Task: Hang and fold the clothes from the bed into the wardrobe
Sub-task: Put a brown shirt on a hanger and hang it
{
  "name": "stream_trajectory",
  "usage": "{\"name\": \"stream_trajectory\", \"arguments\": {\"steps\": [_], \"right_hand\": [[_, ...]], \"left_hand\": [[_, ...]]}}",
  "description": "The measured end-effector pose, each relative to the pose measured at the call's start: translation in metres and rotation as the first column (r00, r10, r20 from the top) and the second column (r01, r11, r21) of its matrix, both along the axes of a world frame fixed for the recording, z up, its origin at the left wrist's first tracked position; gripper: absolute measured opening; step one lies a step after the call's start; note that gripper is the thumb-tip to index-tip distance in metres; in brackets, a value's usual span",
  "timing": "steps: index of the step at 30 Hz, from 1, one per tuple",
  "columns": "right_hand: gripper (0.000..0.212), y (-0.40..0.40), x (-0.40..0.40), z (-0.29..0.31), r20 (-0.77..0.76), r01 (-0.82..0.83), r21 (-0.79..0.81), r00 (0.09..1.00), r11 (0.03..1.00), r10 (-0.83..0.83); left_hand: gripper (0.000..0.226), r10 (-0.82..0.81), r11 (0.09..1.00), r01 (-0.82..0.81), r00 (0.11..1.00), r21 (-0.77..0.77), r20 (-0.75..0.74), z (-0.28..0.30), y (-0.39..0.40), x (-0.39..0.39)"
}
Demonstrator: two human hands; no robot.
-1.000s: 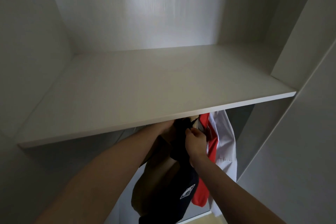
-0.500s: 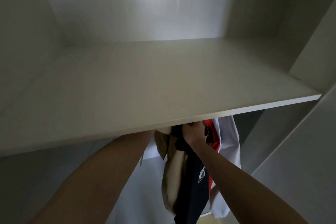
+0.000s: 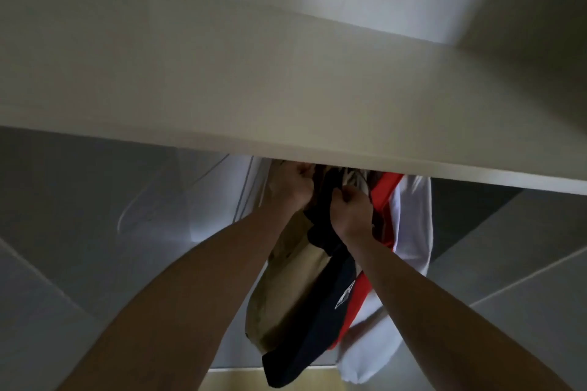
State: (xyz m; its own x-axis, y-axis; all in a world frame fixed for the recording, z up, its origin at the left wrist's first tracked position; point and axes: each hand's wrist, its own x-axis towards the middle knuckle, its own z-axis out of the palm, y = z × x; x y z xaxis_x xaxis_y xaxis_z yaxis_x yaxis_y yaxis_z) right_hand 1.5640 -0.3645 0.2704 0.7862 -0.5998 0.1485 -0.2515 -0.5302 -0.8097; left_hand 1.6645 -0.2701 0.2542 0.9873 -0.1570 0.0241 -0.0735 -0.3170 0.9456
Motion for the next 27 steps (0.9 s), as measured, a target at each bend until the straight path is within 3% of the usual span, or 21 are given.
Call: {"name": "stream_trajectory", "arguments": {"steps": [2, 6, 9, 17, 23, 27], "right_hand": [[0.03, -0.004, 0.002, 0.002, -0.033, -0.032, -0.041, 0.999, 0.999, 0.031], [0.038, -0.007, 0.002, 0.0, -0.076, -0.118, -0.094, 0.991, 0.989, 0.111], [0.029, -0.005, 0.001, -0.001, -0.084, -0.132, -0.103, 0.989, 0.986, 0.124], [0.023, -0.002, -0.003, -0.004, -0.118, -0.156, -0.2, 0.984, 0.967, 0.134], [0.028, 0.0, -0.014, -0.004, -0.168, -0.177, -0.226, 0.976, 0.958, 0.141], [0.031, -0.003, -0.02, 0.003, -0.209, -0.192, -0.286, 0.969, 0.939, 0.135]], "left_hand": [[0.014, -0.049, 0.998, 0.046, 0.996, 0.032, 0.076, -0.003, 0.008, -0.002], [0.024, -0.122, 0.992, 0.11, 0.97, 0.07, 0.211, -0.013, 0.04, -0.029], [0.035, -0.188, 0.972, 0.14, 0.945, 0.188, 0.268, -0.028, 0.069, -0.05], [0.042, -0.089, 0.961, -0.014, 0.93, 0.277, 0.357, -0.021, 0.124, -0.078], [0.065, -0.042, 0.868, -0.091, 0.966, 0.489, 0.254, -0.004, 0.127, -0.074], [0.048, -0.03, 0.848, -0.063, 0.986, 0.526, 0.166, -0.003, 0.126, -0.068]]}}
